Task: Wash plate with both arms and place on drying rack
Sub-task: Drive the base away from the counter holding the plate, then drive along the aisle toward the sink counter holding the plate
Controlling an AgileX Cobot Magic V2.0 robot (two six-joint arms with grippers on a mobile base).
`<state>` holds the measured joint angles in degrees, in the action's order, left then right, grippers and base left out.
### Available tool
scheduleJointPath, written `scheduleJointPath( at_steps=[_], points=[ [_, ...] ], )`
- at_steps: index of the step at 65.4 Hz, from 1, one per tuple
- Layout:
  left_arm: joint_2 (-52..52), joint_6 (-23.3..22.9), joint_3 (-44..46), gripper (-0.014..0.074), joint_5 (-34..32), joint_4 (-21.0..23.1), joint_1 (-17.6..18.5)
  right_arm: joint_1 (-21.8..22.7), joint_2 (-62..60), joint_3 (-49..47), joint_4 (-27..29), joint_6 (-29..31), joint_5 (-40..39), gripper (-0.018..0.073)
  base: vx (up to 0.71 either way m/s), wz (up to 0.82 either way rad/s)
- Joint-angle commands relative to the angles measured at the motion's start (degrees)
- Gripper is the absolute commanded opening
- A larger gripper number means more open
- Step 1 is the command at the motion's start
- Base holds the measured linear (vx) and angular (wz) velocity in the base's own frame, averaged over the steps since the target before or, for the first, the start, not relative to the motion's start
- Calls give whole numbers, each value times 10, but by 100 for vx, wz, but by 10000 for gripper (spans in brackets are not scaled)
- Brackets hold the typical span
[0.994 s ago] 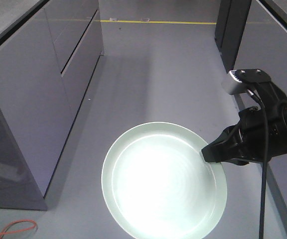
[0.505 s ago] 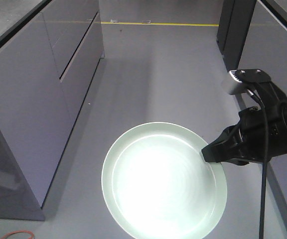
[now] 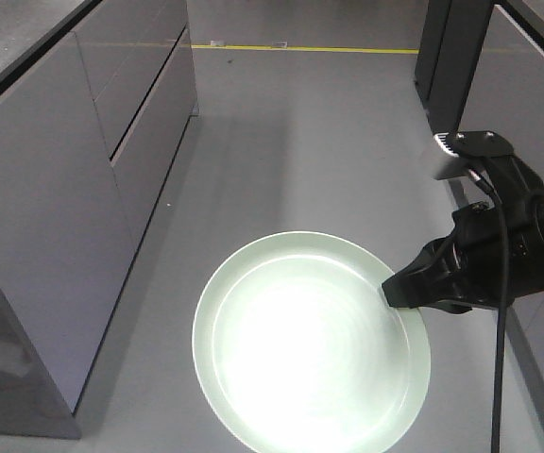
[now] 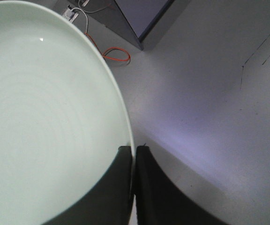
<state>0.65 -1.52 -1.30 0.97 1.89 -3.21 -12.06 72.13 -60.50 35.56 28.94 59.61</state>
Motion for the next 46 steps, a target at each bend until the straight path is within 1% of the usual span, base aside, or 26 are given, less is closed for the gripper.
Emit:
scheduleJointPath(
  at_steps=[1,46],
  points=[
    [9,-5,12,-6,-45,1,2,2,-15,-14,26,2,-14,-1,13,1],
    [9,-5,12,-6,-45,1,2,2,-15,-14,26,2,-13,-1,15,1]
  ],
)
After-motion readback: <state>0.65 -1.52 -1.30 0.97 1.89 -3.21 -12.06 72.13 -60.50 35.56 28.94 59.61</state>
